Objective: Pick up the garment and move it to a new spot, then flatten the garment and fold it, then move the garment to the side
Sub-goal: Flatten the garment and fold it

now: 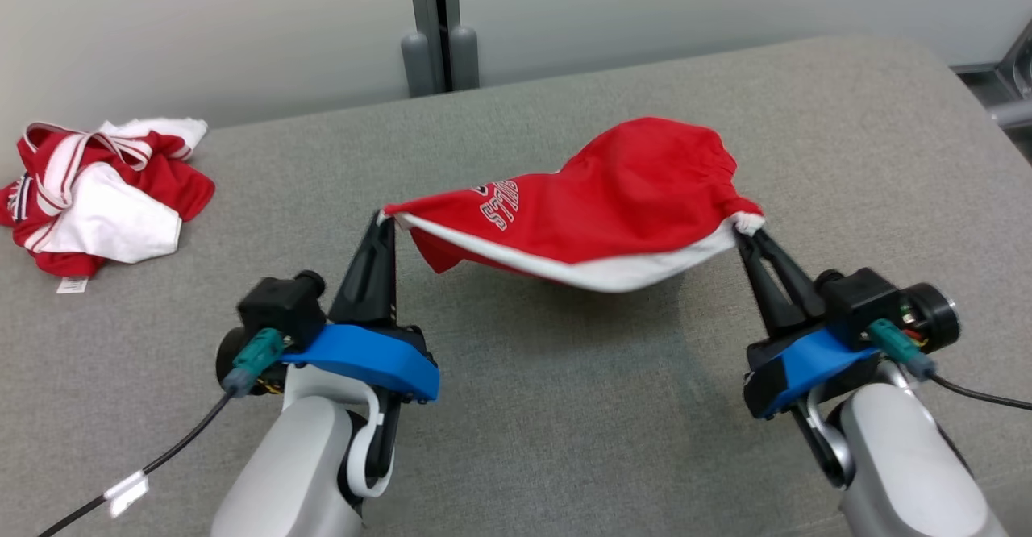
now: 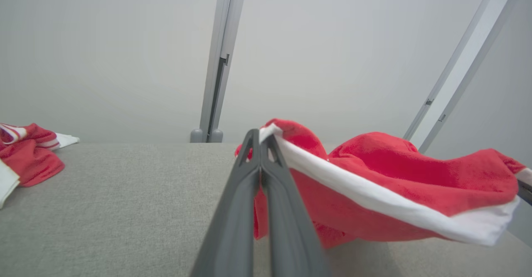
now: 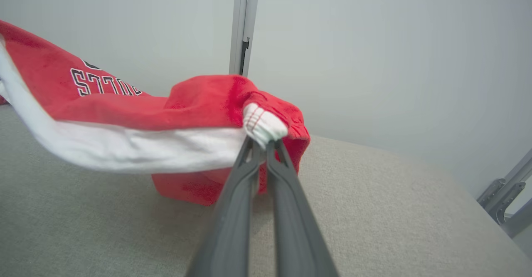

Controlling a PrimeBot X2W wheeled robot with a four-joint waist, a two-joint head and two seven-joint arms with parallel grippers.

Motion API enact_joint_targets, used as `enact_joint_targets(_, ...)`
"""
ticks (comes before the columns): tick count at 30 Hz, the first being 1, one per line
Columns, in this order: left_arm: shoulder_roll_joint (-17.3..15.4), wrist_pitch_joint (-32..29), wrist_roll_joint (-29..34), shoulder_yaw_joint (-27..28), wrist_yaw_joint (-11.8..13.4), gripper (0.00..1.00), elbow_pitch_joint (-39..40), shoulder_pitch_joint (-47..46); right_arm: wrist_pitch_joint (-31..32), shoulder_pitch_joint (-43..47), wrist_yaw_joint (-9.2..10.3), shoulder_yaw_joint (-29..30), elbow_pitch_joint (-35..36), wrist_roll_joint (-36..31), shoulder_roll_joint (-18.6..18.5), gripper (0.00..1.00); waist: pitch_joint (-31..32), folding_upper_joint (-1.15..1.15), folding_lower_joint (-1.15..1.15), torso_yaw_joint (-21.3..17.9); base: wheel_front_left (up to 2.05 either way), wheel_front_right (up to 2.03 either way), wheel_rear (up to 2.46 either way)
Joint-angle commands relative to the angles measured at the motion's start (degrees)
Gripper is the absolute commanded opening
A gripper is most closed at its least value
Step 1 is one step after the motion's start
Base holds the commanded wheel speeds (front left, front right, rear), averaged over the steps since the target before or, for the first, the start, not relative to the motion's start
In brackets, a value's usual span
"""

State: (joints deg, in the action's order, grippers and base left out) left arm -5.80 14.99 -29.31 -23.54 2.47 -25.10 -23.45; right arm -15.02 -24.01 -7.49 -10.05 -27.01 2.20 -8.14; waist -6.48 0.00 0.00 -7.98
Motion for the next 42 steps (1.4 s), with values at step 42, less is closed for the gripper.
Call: enact_joint_targets(42, -9.2, -7.8, 1.9, 6.3, -5.8, 0.0, 4.5, -43.0, 6.0, -38.3, -0.01, -5.4, 1.1, 12.8, -2.8, 0.0, -15.7, 0.0, 0.0, 3.5, 0.0, 0.0, 0.0)
